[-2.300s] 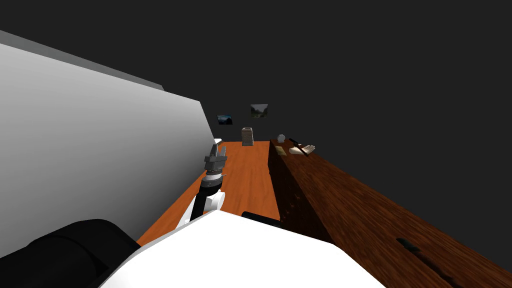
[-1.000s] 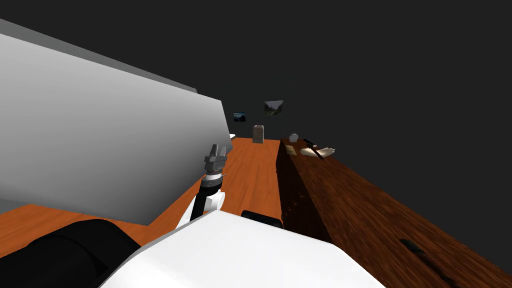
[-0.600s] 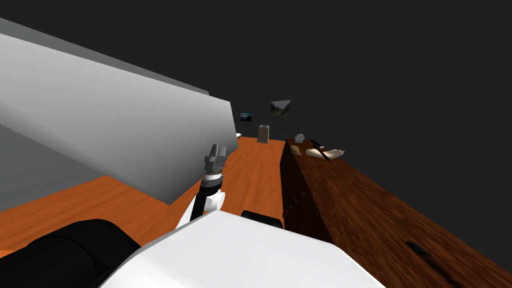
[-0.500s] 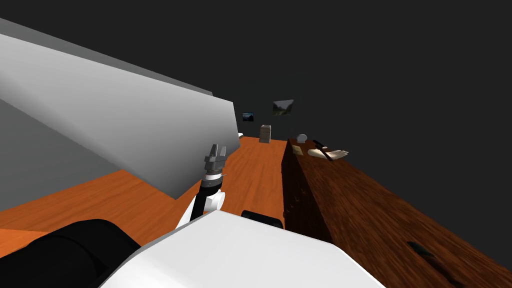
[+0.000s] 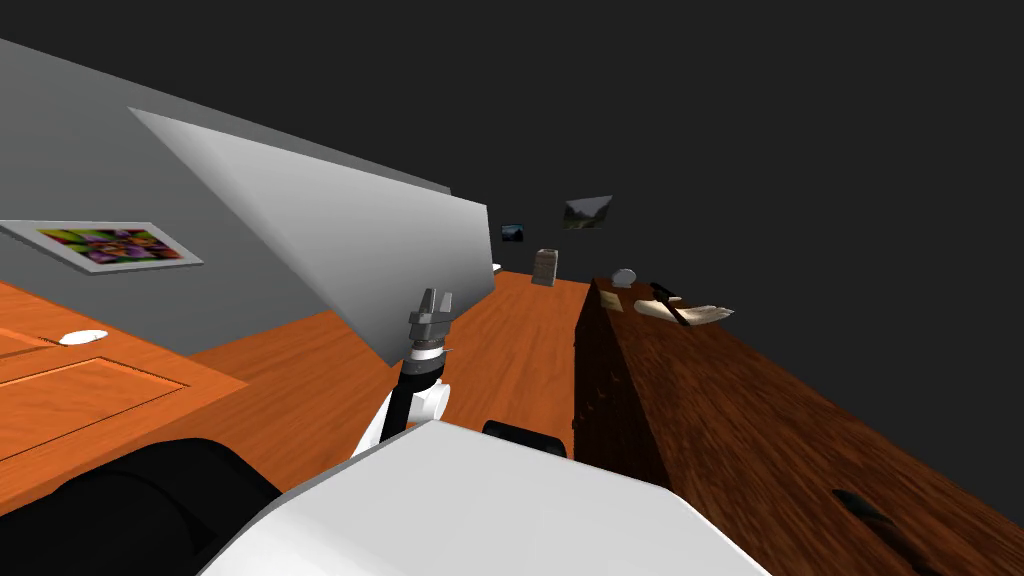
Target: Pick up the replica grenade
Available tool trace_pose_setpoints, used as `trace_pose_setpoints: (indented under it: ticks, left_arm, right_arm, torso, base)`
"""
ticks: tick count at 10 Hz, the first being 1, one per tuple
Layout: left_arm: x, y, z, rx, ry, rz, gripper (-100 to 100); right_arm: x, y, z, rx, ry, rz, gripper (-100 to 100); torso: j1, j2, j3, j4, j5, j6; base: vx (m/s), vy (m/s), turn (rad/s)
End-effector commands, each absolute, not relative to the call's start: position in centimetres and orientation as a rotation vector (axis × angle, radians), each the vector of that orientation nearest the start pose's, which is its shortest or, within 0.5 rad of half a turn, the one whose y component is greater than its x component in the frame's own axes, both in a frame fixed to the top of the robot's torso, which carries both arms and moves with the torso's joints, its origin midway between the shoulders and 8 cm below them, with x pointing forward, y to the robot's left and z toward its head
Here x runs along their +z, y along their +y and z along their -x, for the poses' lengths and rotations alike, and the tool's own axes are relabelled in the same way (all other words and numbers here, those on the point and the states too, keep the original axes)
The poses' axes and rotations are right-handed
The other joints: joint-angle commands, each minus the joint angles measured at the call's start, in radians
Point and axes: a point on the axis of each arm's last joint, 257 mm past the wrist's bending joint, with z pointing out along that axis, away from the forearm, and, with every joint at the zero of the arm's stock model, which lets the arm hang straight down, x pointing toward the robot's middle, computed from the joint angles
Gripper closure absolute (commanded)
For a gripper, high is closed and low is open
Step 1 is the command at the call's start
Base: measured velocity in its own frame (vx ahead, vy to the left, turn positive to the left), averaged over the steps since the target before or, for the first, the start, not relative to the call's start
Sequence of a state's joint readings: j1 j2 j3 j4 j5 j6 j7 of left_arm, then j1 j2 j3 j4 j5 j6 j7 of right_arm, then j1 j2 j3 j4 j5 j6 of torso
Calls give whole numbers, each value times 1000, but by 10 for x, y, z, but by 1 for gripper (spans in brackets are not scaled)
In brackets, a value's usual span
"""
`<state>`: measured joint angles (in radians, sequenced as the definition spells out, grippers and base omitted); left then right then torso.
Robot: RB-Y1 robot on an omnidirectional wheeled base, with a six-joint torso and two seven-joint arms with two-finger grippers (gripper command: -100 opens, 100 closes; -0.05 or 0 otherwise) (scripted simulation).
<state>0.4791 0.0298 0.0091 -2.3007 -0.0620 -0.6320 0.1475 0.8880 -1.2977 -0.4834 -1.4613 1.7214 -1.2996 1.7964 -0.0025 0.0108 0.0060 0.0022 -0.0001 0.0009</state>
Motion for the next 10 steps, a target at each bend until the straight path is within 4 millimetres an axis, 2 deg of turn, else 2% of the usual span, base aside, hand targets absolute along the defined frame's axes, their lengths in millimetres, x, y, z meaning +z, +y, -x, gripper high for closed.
trace_pose_setpoints:
  ticks: [1,3,7,9,10]
  left_arm:
    - [62,261,-318,-1444,530,504,0]
    - [62,261,-318,-1444,530,504,0]
    - [62,261,-318,-1444,530,504,0]
    - [62,261,-317,-1443,530,504,0]
    - [62,261,-317,-1443,530,504,0]
  right_arm:
    - [-290,-648,-58,177,531,3169,100]
    - [-287,-646,-57,184,634,3148,100]
    - [-282,-643,-56,201,812,3102,100]
    - [-282,-643,-57,198,812,3102,100]
    - [-282,-642,-56,201,819,3100,0]
  torso:
    - [0,0,0,0,0,0]
    - [1,-6,-3,-1,1,-3]
    - [3,0,0,0,1,-1]
    - [1,-6,-3,-1,2,2]
    - [0,-9,-5,-2,2,2]
  base:
    - [-78,13,33]
    - [-144,10,323]
    - [-207,27,318]
    - [-48,16,14]
    - [-8,3,-3]
